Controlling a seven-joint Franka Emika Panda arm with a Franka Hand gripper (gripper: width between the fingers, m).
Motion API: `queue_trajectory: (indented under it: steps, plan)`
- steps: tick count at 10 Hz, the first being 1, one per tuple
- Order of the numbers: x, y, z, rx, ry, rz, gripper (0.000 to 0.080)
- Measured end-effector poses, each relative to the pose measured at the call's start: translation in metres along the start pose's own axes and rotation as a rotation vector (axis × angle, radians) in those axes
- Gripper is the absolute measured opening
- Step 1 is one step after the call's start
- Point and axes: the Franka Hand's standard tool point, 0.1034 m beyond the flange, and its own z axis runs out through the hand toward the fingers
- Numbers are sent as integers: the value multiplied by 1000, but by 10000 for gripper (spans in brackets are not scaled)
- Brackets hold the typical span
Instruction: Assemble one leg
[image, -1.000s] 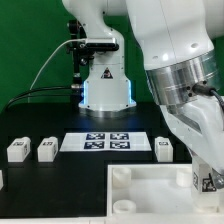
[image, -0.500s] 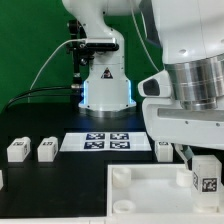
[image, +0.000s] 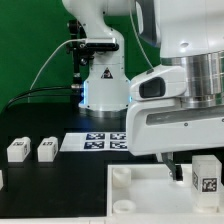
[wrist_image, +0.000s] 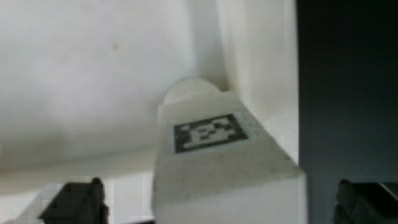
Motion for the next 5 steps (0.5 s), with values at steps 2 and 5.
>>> queue_trajectory:
  steps: [2, 5]
  plan:
    - [0, 0, 0, 3, 2, 20, 649]
    - [-1, 1, 1, 9, -2, 269, 309]
